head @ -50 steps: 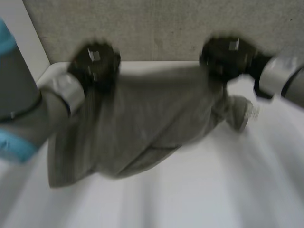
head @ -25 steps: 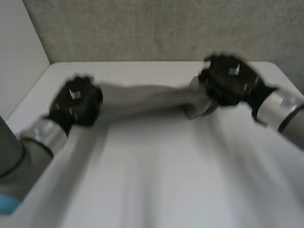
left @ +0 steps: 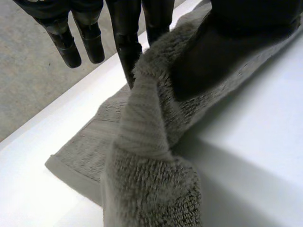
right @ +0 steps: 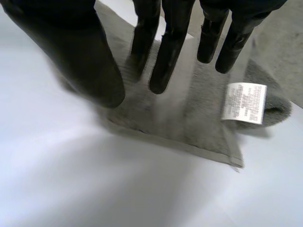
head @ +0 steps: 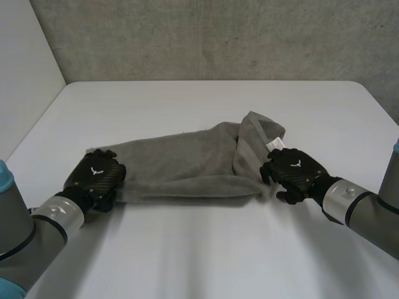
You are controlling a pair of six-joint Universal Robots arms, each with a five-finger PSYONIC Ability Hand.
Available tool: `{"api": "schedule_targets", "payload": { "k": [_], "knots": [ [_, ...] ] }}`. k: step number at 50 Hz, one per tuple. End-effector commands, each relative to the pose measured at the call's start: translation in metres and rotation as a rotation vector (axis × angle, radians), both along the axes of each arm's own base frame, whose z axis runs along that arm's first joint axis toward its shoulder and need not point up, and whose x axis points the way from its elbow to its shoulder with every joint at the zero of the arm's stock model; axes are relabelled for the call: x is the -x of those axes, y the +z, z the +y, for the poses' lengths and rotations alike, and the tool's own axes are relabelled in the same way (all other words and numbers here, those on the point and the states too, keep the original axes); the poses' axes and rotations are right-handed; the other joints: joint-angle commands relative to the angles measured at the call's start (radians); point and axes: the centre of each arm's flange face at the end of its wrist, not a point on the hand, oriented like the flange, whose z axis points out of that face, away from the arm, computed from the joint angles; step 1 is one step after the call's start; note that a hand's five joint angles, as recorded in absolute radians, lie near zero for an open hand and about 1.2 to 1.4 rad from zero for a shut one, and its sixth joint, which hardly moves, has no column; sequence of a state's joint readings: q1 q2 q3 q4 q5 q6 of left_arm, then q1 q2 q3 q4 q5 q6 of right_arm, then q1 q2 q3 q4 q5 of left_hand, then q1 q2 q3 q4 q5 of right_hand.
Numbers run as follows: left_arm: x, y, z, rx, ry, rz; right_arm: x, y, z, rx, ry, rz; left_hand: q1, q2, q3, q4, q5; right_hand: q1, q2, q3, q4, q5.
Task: Fold the towel.
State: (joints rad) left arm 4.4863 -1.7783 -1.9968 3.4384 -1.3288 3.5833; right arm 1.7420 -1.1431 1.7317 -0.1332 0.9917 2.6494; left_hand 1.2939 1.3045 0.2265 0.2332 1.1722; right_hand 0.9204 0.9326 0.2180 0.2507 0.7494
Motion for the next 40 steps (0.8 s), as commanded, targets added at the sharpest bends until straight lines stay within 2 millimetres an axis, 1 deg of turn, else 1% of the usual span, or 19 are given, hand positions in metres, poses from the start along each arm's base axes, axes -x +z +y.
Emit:
{"api": "schedule_targets", "payload": {
  "k": [1, 2, 4, 5, 7, 10, 12, 14, 19, 23, 26, 32, 33, 34, 36, 40],
  "knots": [
    [-0.009, 0.014, -0.004, 0.034, 0.034, 0.013, 0.002, 0.001, -0.004, -0.005, -0.046, -0.010, 0.102, 0.092, -0.052, -0.059, 0.050, -0.157, -0.169, -0.044, -0.076, -0.161],
    [-0.009, 0.014, -0.004, 0.035, 0.034, 0.013, 0.002, 0.002, -0.005, -0.008, -0.054, -0.019, 0.102, 0.092, -0.052, -0.059, 0.050, -0.175, -0.187, -0.044, -0.076, -0.178],
    [-0.014, 0.024, -0.005, 0.056, 0.050, 0.020, 0.001, 0.003, -0.006, -0.014, -0.060, -0.031, 0.102, 0.092, -0.052, -0.059, 0.050, -0.175, -0.187, -0.044, -0.076, -0.178],
    [-0.014, 0.024, -0.005, 0.056, 0.050, 0.020, 0.000, 0.003, -0.006, -0.026, -0.066, -0.049, 0.102, 0.092, -0.052, -0.059, 0.050, -0.175, -0.187, -0.044, -0.076, -0.178],
    [-0.016, 0.031, -0.005, 0.071, 0.059, 0.034, 0.000, 0.004, -0.007, -0.039, -0.076, -0.068, 0.102, 0.092, -0.052, -0.059, 0.050, -0.181, -0.193, -0.044, -0.076, -0.184],
    [-0.017, 0.037, -0.005, 0.083, 0.059, 0.057, 0.000, 0.004, -0.008, -0.057, -0.085, -0.085, 0.102, 0.092, -0.052, -0.059, 0.050, -0.230, -0.242, -0.044, -0.076, -0.234],
    [-0.017, 0.038, -0.005, 0.083, 0.057, 0.069, -0.002, 0.002, -0.007, -0.066, -0.083, -0.087, 0.102, 0.092, -0.052, -0.059, 0.050, -0.278, -0.290, -0.044, -0.076, -0.281],
    [-0.017, 0.039, -0.006, 0.081, 0.055, 0.079, -0.007, -0.001, -0.003, -0.080, -0.065, -0.087, 0.102, 0.092, -0.052, -0.059, 0.050, -0.327, -0.340, -0.044, -0.076, -0.331],
    [-0.018, 0.037, -0.007, 0.071, 0.053, 0.086, -0.008, -0.003, 0.000, -0.088, -0.064, -0.077, 0.102, 0.092, -0.052, -0.059, 0.050, -0.339, -0.351, -0.044, -0.076, -0.343],
    [-0.017, 0.035, -0.006, 0.064, 0.049, 0.083, -0.007, -0.005, 0.003, -0.097, -0.064, -0.069, 0.102, 0.092, -0.052, -0.059, 0.050, -0.398, -0.410, -0.044, -0.076, -0.402],
    [-0.018, 0.035, -0.007, 0.064, 0.053, 0.084, -0.005, -0.006, 0.000, -0.098, -0.066, -0.072, 0.102, 0.092, -0.052, -0.059, 0.050, -0.427, -0.439, -0.044, -0.076, -0.431],
    [-0.018, 0.035, -0.007, 0.064, 0.053, 0.084, -0.006, 0.000, -0.011, -0.052, -0.070, -0.079, 0.102, 0.092, -0.052, -0.059, 0.050, -0.421, -0.434, -0.044, -0.076, -0.425],
    [-0.018, 0.035, -0.007, 0.064, 0.053, 0.084, -0.006, -0.001, -0.016, -0.050, -0.074, -0.078, 0.102, 0.092, -0.052, -0.059, 0.050, -0.419, -0.431, -0.044, -0.076, -0.422],
    [-0.018, 0.035, -0.006, 0.062, 0.051, 0.084, -0.006, -0.001, -0.016, -0.050, -0.075, -0.078, 0.102, 0.092, -0.052, -0.059, 0.050, -0.419, -0.431, -0.044, -0.076, -0.422],
    [-0.018, 0.035, -0.006, 0.062, 0.051, 0.084, -0.008, -0.010, -0.023, -0.064, -0.075, -0.065, 0.102, 0.092, -0.052, -0.059, 0.050, -0.416, -0.428, -0.044, -0.076, -0.419],
    [-0.017, 0.033, -0.004, 0.054, 0.049, 0.084, -0.009, -0.014, -0.031, -0.054, -0.074, -0.058, 0.102, 0.092, -0.052, -0.059, 0.050, -0.413, -0.425, -0.044, -0.076, -0.416]
  ]
}}
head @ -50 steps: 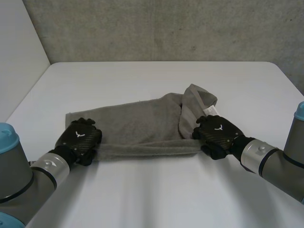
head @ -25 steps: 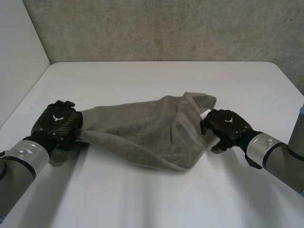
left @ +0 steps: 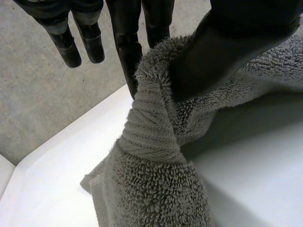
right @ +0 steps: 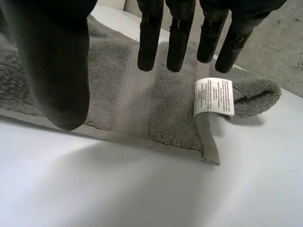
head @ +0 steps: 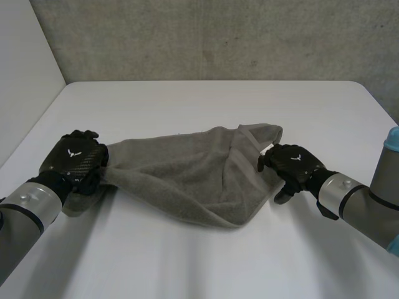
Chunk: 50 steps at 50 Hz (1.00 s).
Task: Fold the towel.
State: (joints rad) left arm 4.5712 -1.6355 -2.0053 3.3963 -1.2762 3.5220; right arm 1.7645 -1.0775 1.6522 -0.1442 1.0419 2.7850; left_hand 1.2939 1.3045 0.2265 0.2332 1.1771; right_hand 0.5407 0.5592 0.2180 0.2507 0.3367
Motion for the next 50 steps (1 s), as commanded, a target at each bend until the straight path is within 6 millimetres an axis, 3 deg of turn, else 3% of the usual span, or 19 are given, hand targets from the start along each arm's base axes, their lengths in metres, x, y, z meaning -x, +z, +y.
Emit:
{"api": "schedule_targets", "payload": {
  "k": [1, 13, 35, 38, 40, 41, 50],
  "knots": [
    [0.000, -0.002, 0.002, -0.007, -0.003, -0.001, -0.003, -0.009, -0.019, 0.015, -0.004, 0.015, 0.102, 0.092, -0.052, -0.059, 0.045, -0.027, -0.046, -0.044, -0.076, 0.002],
    [0.001, -0.003, 0.003, -0.010, -0.008, -0.001, -0.002, -0.019, -0.052, 0.067, -0.080, 0.063, 0.102, 0.092, -0.052, -0.059, 0.045, 0.029, 0.010, -0.044, -0.076, 0.058],
    [0.002, -0.004, 0.004, -0.013, -0.012, -0.002, 0.000, -0.035, -0.060, 0.018, -0.086, 0.083, 0.102, 0.092, -0.052, -0.059, 0.045, 0.178, 0.160, -0.044, -0.076, 0.208],
    [0.003, -0.004, 0.005, -0.013, -0.014, -0.002, 0.000, -0.037, -0.060, 0.016, -0.084, 0.085, 0.102, 0.092, -0.052, -0.059, 0.045, 0.296, 0.277, -0.044, -0.076, 0.325],
    [0.003, -0.004, 0.005, -0.013, -0.015, -0.002, -0.001, -0.036, -0.060, 0.018, -0.078, 0.083, 0.102, 0.092, -0.052, -0.059, 0.045, 0.754, 0.736, -0.044, -0.076, 0.784],
    [0.003, -0.004, 0.005, -0.013, -0.015, -0.002, -0.001, -0.036, -0.060, 0.017, -0.076, 0.081, 0.102, 0.092, -0.052, -0.059, 0.045, 0.855, 0.836, -0.044, -0.076, 0.884],
    [0.003, -0.003, 0.005, -0.013, -0.014, -0.002, 0.000, -0.035, -0.059, 0.010, -0.079, 0.080, 0.102, 0.092, -0.052, -0.059, 0.045, 0.856, 0.837, -0.044, -0.076, 0.885]
  ]
}}
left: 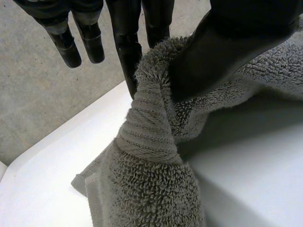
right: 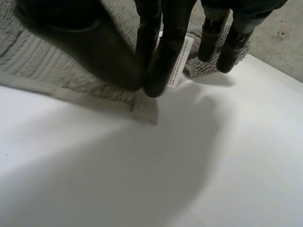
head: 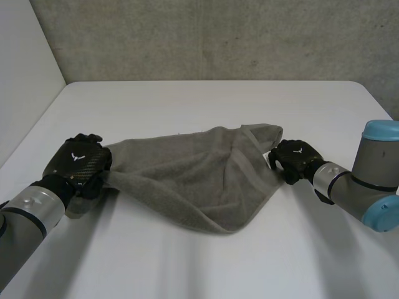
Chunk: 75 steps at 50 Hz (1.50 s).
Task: Fold the towel.
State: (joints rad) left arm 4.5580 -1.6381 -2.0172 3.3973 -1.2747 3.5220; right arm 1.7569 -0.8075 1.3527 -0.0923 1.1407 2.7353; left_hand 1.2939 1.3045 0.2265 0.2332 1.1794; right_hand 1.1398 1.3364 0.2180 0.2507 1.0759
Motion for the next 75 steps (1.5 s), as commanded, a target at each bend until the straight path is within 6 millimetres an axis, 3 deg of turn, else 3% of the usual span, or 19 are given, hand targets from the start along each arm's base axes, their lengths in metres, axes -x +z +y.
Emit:
{"api": "schedule_targets", "payload": {
  "k": [1, 9, 18, 19, 20, 21, 23, 26, 36, 45, 58, 75],
  "knots": [
    [0.000, 0.001, 0.000, 0.002, 0.003, 0.000, 0.002, 0.002, 0.000, -0.011, -0.005, 0.000, 0.102, 0.092, -0.052, -0.059, 0.042, 0.256, 0.060, -0.044, -0.076, 0.146],
    [-0.001, 0.002, 0.000, 0.007, 0.004, 0.001, 0.011, 0.026, 0.002, -0.011, -0.007, -0.029, 0.102, 0.092, -0.052, -0.059, 0.042, 0.256, 0.060, -0.044, -0.076, 0.146],
    [0.000, 0.002, 0.001, 0.008, -0.001, 0.001, 0.013, 0.029, 0.008, -0.037, -0.007, -0.029, 0.102, 0.092, -0.052, -0.059, 0.042, 0.256, 0.060, -0.044, -0.076, 0.146],
    [0.000, 0.002, 0.001, 0.008, -0.001, 0.001, 0.015, 0.029, 0.011, -0.060, -0.003, -0.030, 0.102, 0.092, -0.052, -0.059, 0.042, 0.124, -0.073, -0.044, -0.076, 0.013],
    [0.000, 0.003, 0.000, 0.010, 0.001, 0.001, 0.018, 0.031, 0.013, -0.077, -0.008, -0.025, 0.102, 0.092, -0.052, -0.059, 0.042, -0.177, -0.374, -0.044, -0.076, -0.288],
    [0.000, 0.003, 0.001, 0.011, 0.001, 0.001, 0.018, 0.031, 0.013, -0.077, -0.008, -0.025, 0.102, 0.092, -0.052, -0.059, 0.042, -0.180, -0.377, -0.044, -0.076, -0.291],
    [0.000, 0.003, 0.001, 0.011, 0.001, 0.001, 0.024, 0.041, 0.015, -0.088, -0.022, -0.023, 0.102, 0.092, -0.052, -0.059, 0.042, -0.507, -0.704, -0.044, -0.076, -0.618],
    [0.000, 0.003, 0.001, 0.011, 0.001, 0.001, 0.025, 0.050, 0.019, -0.115, -0.008, -0.031, 0.102, 0.092, -0.052, -0.059, 0.042, -0.661, -0.858, -0.044, -0.076, -0.772],
    [0.000, 0.001, 0.002, 0.003, -0.002, 0.001, 0.023, 0.063, 0.019, -0.162, -0.002, -0.039, 0.102, 0.092, -0.052, -0.059, 0.042, -0.635, -0.832, -0.044, -0.076, -0.746],
    [0.000, 0.001, 0.002, 0.003, -0.002, 0.001, 0.026, 0.046, 0.004, -0.170, -0.048, -0.012, 0.102, 0.092, -0.052, -0.059, 0.042, -0.503, -0.700, -0.044, -0.076, -0.614],
    [0.001, -0.001, 0.002, -0.004, -0.004, -0.001, 0.024, 0.023, -0.003, -0.188, -0.067, 0.009, 0.102, 0.092, -0.052, -0.059, 0.042, -0.482, -0.679, -0.044, -0.076, -0.593],
    [0.001, -0.002, 0.003, -0.009, -0.005, -0.001, 0.024, 0.014, -0.012, -0.156, -0.099, -0.009, 0.102, 0.092, -0.052, -0.059, 0.042, -0.394, -0.591, -0.044, -0.076, -0.505]
  ]
}}
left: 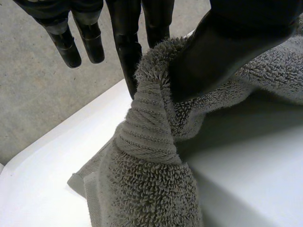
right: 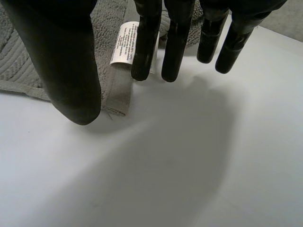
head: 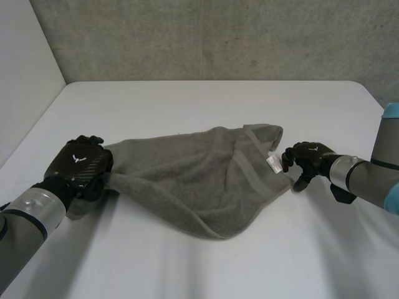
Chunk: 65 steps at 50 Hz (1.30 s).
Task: Fold the towel.
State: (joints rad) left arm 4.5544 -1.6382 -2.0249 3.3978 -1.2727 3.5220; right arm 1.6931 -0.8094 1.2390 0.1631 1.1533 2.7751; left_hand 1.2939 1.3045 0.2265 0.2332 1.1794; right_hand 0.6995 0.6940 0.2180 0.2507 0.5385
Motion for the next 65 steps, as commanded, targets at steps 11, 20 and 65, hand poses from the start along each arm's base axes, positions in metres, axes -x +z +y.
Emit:
{"api": "schedule_targets", "payload": {
  "k": [11, 20, 65],
  "knots": [
    [0.000, -0.001, 0.001, -0.002, -0.003, -0.002, -0.012, -0.002, 0.005, -0.003, 0.011, -0.020, 0.102, 0.092, -0.052, -0.059, 0.042, 0.055, 0.060, -0.044, -0.076, 0.041],
    [0.000, -0.001, 0.001, -0.002, -0.003, -0.002, -0.015, -0.004, 0.008, -0.011, 0.021, -0.020, 0.102, 0.092, -0.052, -0.059, 0.042, 0.046, 0.052, -0.044, -0.076, 0.033],
    [0.006, 0.000, 0.009, 0.000, -0.027, -0.001, 0.004, 0.074, 0.033, 0.115, 0.018, -0.126, 0.102, 0.092, -0.052, -0.059, 0.042, 0.697, 0.702, -0.044, -0.076, 0.683]
  ]
}}
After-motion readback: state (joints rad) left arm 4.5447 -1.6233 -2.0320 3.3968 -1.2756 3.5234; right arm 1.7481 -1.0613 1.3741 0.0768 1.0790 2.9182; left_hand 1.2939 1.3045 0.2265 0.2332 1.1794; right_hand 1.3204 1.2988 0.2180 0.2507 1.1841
